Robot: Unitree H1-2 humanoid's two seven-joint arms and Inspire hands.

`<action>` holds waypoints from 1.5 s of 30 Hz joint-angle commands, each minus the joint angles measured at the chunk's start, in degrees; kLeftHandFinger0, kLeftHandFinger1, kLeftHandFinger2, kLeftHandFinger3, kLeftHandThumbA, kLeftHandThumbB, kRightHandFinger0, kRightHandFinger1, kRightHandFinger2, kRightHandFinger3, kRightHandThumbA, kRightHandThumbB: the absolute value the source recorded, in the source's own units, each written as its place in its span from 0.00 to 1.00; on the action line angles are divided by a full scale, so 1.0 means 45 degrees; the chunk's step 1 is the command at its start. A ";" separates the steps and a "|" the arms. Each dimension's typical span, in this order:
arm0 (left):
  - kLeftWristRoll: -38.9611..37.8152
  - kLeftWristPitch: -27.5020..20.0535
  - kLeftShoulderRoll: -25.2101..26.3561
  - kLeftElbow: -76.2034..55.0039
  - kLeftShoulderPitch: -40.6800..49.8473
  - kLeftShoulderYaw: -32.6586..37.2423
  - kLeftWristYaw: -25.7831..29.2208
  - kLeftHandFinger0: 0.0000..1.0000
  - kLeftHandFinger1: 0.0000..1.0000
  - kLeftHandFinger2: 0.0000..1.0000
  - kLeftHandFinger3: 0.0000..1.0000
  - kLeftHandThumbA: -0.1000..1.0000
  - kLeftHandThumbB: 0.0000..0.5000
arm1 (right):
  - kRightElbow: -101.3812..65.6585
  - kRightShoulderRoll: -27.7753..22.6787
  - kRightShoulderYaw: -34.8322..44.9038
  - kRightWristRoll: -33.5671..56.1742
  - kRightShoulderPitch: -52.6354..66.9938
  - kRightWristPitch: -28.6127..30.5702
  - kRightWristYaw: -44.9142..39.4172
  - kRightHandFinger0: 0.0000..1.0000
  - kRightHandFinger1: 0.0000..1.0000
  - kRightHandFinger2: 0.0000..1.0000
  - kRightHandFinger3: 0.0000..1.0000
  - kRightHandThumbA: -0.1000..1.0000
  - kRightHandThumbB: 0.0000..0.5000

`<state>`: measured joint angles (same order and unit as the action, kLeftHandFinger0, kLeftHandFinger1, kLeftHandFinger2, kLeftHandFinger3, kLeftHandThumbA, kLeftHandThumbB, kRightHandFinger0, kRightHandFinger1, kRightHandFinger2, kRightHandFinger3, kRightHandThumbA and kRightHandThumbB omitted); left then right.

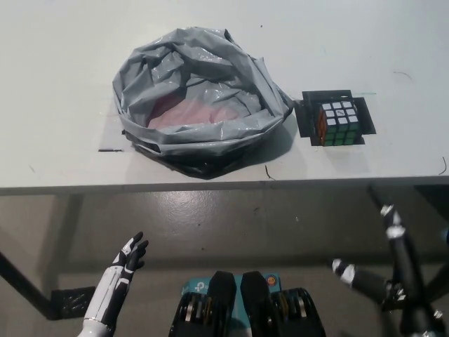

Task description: Use the right hand to pick up a rubix's cube and place it into a plastic bag and lift the bag

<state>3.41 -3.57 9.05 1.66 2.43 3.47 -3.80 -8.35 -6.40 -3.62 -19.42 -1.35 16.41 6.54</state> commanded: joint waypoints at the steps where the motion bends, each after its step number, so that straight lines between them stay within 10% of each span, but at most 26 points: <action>1: 0.0002 -0.0636 0.0173 -0.0845 -0.0377 -0.0150 -0.0079 1.00 1.00 1.00 1.00 1.00 0.28 | -0.3332 -0.1196 0.0524 -0.0909 -0.2554 -0.3732 -0.2098 1.00 1.00 1.00 1.00 1.00 0.83; 10: 0.0038 -0.0461 0.0373 -0.1005 -0.0686 -0.0211 -0.0182 1.00 1.00 1.00 1.00 1.00 0.25 | -0.3070 -0.4889 -0.0053 -0.0262 -0.7561 -0.7378 -0.5864 1.00 1.00 1.00 1.00 0.91 0.85; 17: -0.0098 -0.0512 0.0395 -0.1038 -0.0740 -0.0244 -0.0253 1.00 1.00 1.00 1.00 1.00 0.20 | 0.0997 -0.6466 -0.1899 -0.0378 -1.1613 -0.7393 -0.8505 1.00 1.00 1.00 1.00 0.78 0.92; 45: -0.0007 -0.0290 0.0442 -0.1118 -0.0825 -0.0105 -0.0500 1.00 1.00 1.00 1.00 1.00 0.29 | 1.4390 -0.4565 -0.7815 -0.1823 -1.9100 -0.6029 -1.4235 1.00 1.00 1.00 1.00 0.82 0.98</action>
<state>3.45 -3.39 9.16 1.34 0.71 3.14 -4.41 47.04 -27.74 -35.24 -24.13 -72.63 -11.63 -42.43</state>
